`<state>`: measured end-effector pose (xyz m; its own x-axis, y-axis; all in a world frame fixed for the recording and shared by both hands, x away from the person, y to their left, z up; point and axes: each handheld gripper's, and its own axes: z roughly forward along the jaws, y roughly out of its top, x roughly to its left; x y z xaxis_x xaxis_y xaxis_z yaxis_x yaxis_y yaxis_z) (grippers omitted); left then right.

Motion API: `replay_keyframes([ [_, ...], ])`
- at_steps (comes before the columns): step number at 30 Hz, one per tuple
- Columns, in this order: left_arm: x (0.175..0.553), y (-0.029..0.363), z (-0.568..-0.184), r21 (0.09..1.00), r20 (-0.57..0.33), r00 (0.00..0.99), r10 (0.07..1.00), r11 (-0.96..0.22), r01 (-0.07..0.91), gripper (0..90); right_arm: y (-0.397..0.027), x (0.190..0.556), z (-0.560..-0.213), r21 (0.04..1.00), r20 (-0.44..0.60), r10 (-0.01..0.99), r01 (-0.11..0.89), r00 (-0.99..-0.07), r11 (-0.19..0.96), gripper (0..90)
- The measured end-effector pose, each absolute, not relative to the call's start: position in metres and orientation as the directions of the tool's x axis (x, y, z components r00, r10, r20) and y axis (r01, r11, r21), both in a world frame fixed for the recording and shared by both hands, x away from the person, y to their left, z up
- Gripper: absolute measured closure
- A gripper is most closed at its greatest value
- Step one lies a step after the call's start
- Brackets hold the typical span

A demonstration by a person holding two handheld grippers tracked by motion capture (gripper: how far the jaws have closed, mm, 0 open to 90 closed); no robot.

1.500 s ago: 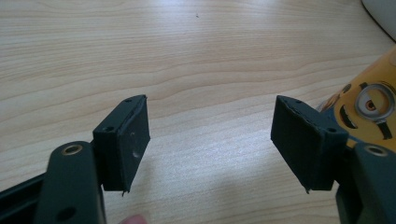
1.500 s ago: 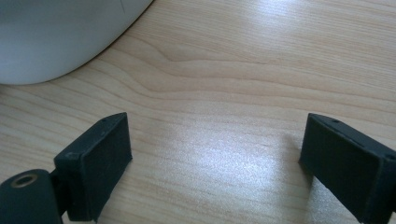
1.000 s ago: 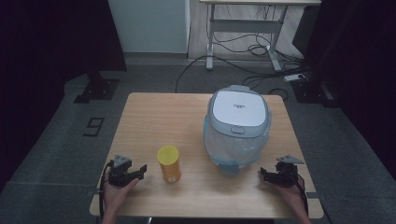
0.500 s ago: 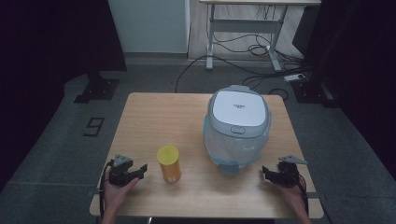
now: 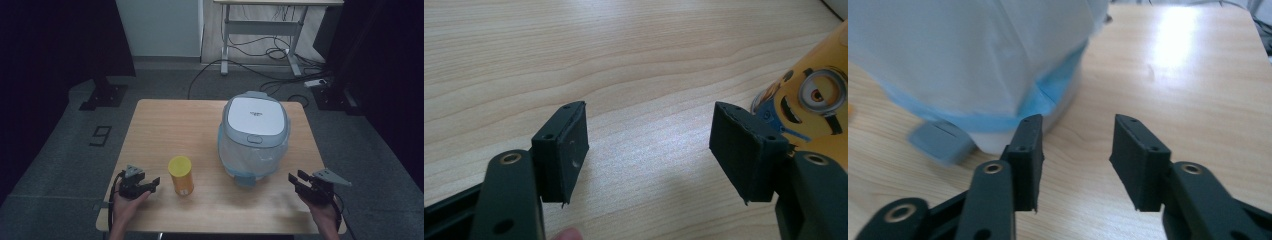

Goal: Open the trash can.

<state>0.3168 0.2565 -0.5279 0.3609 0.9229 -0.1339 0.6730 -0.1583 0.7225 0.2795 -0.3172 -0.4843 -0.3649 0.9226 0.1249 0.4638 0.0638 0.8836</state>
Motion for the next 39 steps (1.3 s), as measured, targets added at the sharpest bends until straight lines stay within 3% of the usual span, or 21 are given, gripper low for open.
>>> replay_keyframes([
  [3, 0.32, 0.255, -0.528, 0.723, -0.14, 0.365, 0.92, -0.157, 0.672, 31.8, -0.316, 0.273, -0.471, 0.896, 0.133, 0.903, 0.439, -0.408, 0.066, 66.2],
  [19, 0.329, 0.243, -0.531, 0.706, -0.128, 0.413, 0.902, -0.21, 0.677, 31.7, -0.305, 0.275, -0.418, 0.93, 0.186, 0.82, 0.366, -0.541, 0.03, 89.1],
  [39, 0.329, 0.242, -0.534, 0.691, -0.13, 0.422, 0.897, -0.223, 0.687, 31.8, -0.265, 0.288, -0.357, 0.956, 0.113, 0.748, 0.278, -0.654, 0.098, 89.3],
])
